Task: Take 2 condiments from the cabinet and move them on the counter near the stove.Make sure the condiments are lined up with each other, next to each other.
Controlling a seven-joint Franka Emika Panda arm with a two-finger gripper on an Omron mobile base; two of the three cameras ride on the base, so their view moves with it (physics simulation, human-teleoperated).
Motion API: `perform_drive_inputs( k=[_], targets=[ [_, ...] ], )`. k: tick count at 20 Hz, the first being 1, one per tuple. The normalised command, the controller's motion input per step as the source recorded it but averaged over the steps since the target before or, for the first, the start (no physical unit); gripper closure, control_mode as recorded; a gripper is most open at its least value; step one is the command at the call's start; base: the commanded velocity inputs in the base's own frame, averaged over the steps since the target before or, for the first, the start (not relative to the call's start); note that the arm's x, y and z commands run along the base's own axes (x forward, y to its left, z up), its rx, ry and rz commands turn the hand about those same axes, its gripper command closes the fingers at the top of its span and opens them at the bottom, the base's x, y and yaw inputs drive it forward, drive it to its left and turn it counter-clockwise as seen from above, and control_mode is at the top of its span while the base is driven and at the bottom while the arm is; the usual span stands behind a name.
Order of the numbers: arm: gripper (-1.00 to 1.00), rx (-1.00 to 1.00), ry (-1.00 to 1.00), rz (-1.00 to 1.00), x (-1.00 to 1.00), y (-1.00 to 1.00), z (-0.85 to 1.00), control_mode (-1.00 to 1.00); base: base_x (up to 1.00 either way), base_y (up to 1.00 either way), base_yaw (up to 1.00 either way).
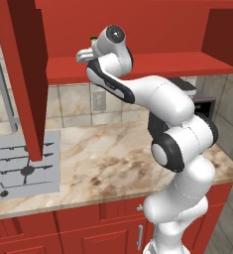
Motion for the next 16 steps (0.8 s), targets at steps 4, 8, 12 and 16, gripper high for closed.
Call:
perform_drive_inputs(
  k=[4,8,12,16],
  targets=[
    [1.0,0.0,0.0,0.0,0.0,0.0,0.0,-1.0,0.0,0.0,0.0],
    [1.0,0.0,0.0,0.0,-0.02,0.0,0.0,-1.0,0.0,0.0,0.0],
    [1.0,0.0,-0.08,0.0,-0.44,0.0,0.0,-1.0,0.0,0.0,0.0],
    [1.0,0.0,-0.18,0.01,-0.88,-0.05,0.0,-1.0,0.0,0.0,0.0]
  ],
)
